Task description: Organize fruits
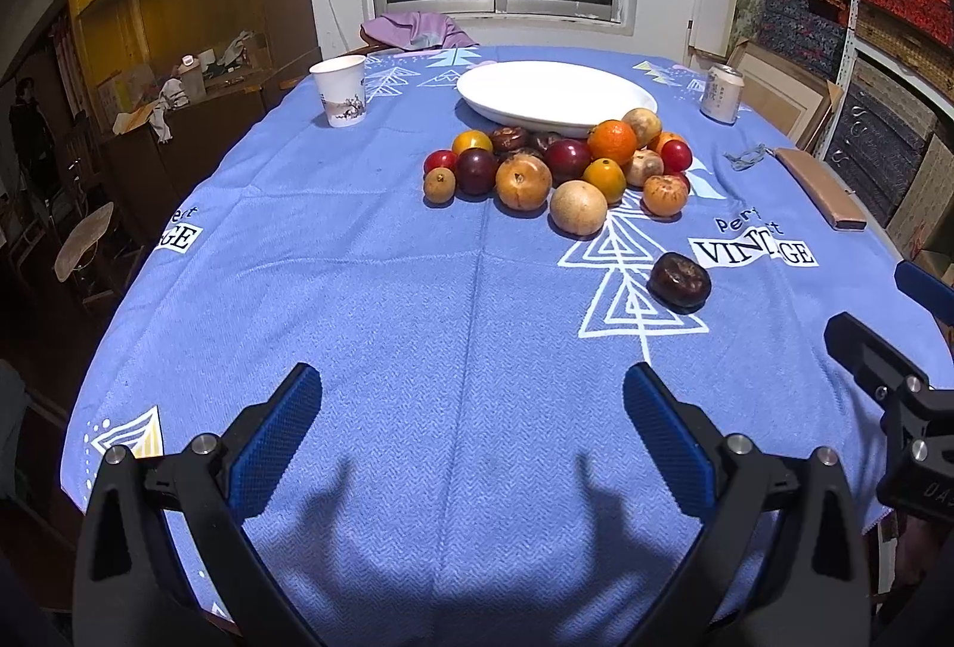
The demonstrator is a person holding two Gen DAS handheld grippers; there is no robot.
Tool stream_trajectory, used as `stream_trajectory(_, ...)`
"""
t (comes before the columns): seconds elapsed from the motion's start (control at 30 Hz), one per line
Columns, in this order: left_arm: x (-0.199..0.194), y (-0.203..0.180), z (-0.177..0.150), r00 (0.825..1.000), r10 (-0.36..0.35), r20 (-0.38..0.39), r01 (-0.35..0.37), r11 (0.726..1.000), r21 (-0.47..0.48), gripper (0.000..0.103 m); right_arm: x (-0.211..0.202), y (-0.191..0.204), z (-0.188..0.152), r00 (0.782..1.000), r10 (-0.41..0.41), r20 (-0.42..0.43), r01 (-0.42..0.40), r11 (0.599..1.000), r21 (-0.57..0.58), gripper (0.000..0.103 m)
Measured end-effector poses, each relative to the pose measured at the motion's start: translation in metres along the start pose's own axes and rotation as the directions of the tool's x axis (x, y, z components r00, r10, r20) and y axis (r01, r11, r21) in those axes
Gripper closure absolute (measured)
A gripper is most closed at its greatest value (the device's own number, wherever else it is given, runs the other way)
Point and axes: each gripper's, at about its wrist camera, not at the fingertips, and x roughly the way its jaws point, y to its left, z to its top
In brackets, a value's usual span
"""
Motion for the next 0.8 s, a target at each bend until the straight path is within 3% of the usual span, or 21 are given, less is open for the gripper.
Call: stream_trajectory(0.8,0.0057,0.0004,-0.0010,1.000,0.001,-0.018,-0.001,1.000,-0.002,0.004,0.0022,-0.0024,0.0002,1.000,0.001,-0.006,-0.001,1.000,0.015,0.003)
